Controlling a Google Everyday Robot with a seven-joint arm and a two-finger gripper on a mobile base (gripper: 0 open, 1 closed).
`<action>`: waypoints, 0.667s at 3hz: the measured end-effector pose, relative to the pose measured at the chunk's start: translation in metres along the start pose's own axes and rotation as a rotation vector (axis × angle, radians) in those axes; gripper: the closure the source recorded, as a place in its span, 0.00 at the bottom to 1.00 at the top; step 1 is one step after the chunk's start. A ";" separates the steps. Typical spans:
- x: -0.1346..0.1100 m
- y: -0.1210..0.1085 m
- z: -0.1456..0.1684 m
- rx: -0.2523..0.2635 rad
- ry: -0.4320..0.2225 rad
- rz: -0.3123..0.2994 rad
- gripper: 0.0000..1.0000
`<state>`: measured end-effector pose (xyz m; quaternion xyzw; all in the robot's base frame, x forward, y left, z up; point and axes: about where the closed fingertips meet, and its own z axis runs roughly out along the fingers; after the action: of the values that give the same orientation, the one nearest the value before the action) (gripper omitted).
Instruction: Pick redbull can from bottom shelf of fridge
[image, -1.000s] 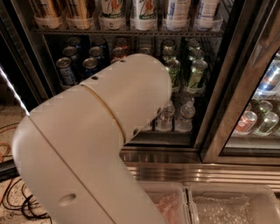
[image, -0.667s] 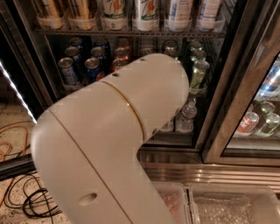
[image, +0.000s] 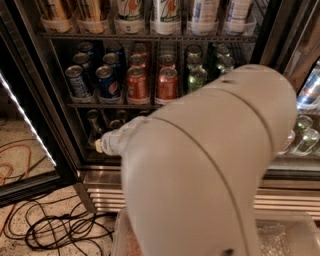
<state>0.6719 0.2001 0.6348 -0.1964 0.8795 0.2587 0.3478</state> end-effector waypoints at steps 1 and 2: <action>0.018 0.013 -0.019 -0.053 0.008 0.012 1.00; 0.036 0.027 -0.030 -0.114 0.017 0.023 1.00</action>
Offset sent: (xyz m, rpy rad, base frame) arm -0.0282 -0.0476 0.0506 0.1357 0.1121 0.1441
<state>0.6179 0.1973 0.6367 -0.2082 0.8684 0.3107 0.3256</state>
